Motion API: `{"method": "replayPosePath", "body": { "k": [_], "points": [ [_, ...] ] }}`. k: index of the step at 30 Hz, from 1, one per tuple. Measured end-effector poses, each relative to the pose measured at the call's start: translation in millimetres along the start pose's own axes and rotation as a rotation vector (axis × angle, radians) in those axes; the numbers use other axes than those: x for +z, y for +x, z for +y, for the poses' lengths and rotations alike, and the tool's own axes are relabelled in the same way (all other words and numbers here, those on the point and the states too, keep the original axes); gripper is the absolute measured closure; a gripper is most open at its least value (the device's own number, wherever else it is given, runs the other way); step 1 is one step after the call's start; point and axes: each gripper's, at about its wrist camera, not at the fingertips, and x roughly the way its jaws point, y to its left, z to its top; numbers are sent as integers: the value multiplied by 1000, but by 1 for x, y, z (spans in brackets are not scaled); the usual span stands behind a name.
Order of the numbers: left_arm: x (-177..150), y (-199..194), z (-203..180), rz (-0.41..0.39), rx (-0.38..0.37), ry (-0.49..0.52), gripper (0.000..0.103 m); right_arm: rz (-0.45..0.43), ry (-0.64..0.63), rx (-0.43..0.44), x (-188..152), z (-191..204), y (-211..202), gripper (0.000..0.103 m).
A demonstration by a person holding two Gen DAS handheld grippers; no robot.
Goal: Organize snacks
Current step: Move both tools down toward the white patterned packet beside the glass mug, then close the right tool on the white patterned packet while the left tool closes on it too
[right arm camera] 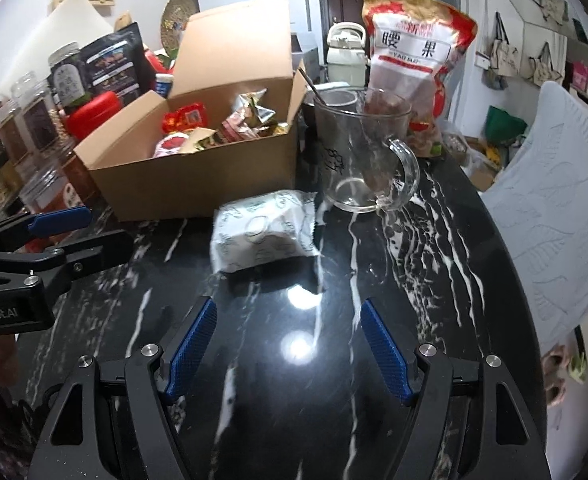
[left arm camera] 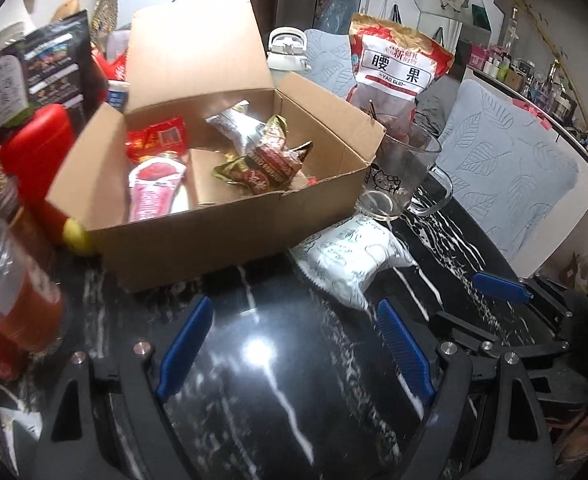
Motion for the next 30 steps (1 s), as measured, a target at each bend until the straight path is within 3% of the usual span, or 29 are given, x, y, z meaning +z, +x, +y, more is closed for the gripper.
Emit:
{"method": "replayPosePath", "body": {
  "k": [13,16,27,30],
  "points": [
    [15,60,-7,100,-33,-14,18,70,-70,33,30,-27,57,28],
    [16,71,-5,127,-63,-21,18,84,-95,72,34,-29,65,34],
    [23,96,1,168,-149,3,18,83,-176,177,42,-31,81,38],
    [28,100,-2,161,-174,13,22,93,-187,204,40,-31,84,50]
  ]
}}
